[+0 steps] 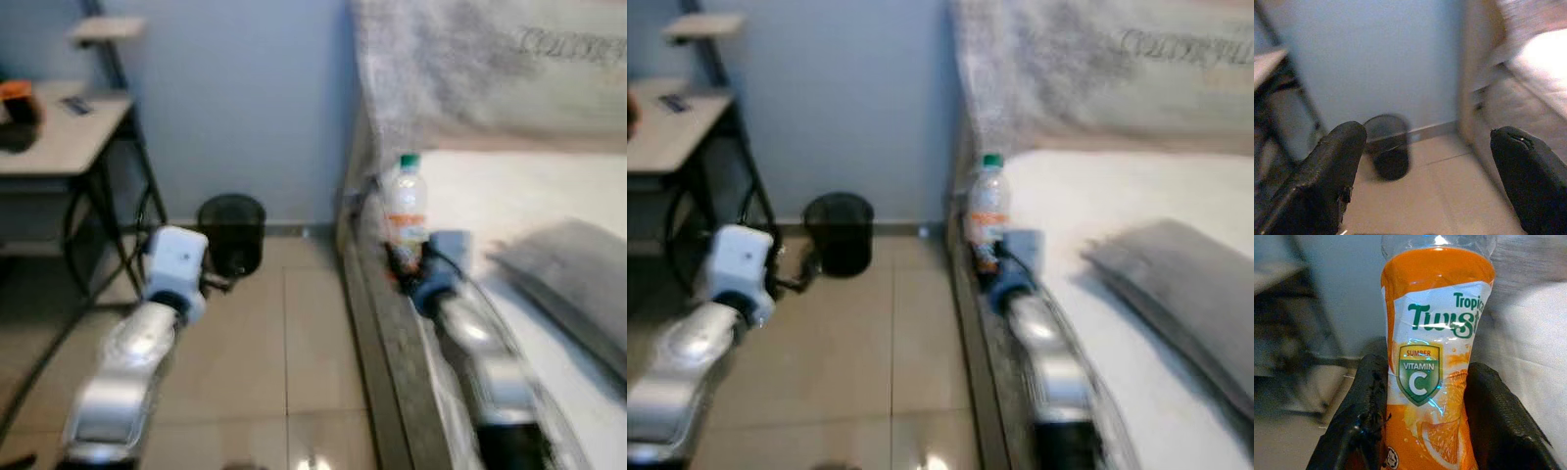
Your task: Clean up the room
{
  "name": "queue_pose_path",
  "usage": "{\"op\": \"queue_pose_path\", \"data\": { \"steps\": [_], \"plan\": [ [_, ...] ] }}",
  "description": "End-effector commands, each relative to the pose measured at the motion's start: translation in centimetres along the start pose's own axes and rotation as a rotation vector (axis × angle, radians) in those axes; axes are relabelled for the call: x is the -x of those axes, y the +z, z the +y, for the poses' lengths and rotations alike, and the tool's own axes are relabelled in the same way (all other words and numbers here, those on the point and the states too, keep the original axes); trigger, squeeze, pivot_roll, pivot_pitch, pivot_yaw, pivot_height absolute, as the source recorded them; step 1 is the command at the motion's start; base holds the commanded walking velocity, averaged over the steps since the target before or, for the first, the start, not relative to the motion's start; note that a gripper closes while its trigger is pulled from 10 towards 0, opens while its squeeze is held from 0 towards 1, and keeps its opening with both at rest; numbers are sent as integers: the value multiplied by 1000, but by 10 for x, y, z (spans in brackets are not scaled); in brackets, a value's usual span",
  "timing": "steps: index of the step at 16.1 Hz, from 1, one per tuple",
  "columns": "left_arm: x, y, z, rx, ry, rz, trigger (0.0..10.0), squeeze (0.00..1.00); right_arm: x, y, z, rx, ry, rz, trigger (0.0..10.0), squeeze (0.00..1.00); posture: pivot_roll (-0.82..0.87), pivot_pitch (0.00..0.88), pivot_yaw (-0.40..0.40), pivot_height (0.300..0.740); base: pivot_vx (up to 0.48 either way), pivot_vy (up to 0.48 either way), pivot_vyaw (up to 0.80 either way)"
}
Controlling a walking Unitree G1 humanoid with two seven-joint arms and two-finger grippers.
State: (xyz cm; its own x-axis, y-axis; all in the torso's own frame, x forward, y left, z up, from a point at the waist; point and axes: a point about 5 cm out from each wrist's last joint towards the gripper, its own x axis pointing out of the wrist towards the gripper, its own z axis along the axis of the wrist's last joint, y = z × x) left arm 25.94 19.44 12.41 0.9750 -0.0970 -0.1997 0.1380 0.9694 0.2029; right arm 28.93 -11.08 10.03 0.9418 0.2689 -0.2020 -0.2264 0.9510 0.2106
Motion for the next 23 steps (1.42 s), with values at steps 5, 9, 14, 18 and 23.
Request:
{"op": "queue_pose_path", "data": {
  "steps": [5, 9, 14, 18, 23],
  "plan": [
    [-2, 6, -7, 6, -26, -19, 10000, 0, 3, 2, -16, 9, -54, -1, 10000, 0, 3, 0, -28, 740, 307, 0, 0],
    [-2, 6, -6, -2, -26, -20, 10000, 0, 3, 1, -17, 7, -60, 3, 10000, 0, 4, 0, -29, 740, 331, 0, 0],
    [-3, 8, -2, -15, -23, -24, 10000, 0, 2, 0, -18, 10, -58, 6, 10000, 0, 2, 0, -18, 740, 332, 0, 0],
    [-3, 13, -4, -19, -60, -69, 10000, 0, 1, 0, -18, 12, -51, 6, 10000, 0, -3, 0, -11, 740, 335, 0, 0],
    [-5, 12, -2, -37, -60, -64, 10000, 0, 0, 1, -17, -9, -46, -3, 10000, 0, -5, 0, -5, 740, 334, 0, 320]
  ]
}}
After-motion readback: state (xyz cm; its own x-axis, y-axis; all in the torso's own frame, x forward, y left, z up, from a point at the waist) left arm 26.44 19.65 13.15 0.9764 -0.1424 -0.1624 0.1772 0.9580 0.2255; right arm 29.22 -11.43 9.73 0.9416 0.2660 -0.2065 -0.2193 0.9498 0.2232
